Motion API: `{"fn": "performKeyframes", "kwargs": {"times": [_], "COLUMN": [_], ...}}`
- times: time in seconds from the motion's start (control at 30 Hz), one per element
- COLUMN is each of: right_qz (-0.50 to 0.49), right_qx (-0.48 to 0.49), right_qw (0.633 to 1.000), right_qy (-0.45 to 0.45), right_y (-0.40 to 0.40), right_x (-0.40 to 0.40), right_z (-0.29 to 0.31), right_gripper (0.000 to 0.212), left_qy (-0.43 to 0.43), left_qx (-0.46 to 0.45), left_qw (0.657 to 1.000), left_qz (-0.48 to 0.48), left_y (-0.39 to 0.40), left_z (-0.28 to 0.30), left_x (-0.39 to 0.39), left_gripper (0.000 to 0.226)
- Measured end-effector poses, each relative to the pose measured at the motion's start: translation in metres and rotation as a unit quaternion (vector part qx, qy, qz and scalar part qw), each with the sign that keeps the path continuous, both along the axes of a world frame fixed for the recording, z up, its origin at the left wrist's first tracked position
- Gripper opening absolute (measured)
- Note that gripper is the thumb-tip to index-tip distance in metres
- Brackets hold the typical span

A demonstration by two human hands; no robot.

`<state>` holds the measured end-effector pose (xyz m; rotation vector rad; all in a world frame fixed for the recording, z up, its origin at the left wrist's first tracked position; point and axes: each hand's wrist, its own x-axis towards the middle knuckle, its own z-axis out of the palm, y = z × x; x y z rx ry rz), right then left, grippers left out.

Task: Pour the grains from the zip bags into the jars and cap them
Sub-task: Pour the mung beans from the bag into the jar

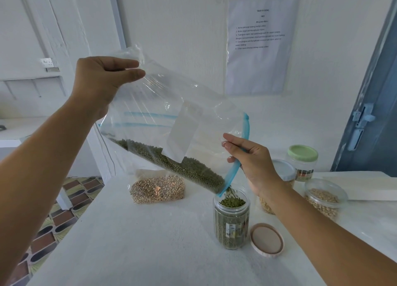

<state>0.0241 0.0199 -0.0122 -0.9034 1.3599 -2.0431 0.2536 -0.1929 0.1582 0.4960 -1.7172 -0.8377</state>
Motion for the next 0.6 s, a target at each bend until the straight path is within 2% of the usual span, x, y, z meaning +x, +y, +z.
{"fn": "performKeyframes", "kwargs": {"times": [0.6], "right_qz": [-0.003], "right_qx": [-0.003], "right_qw": [1.000], "right_qy": [0.005], "right_y": [-0.0011], "right_x": [0.0000], "right_z": [0.0001], "right_gripper": [0.023], "left_qy": [-0.003], "left_qx": [-0.002], "left_qw": [1.000], "left_qz": [-0.005], "left_y": [0.0028], "left_z": [0.0040], "left_x": [0.0001], "left_gripper": [0.036]}}
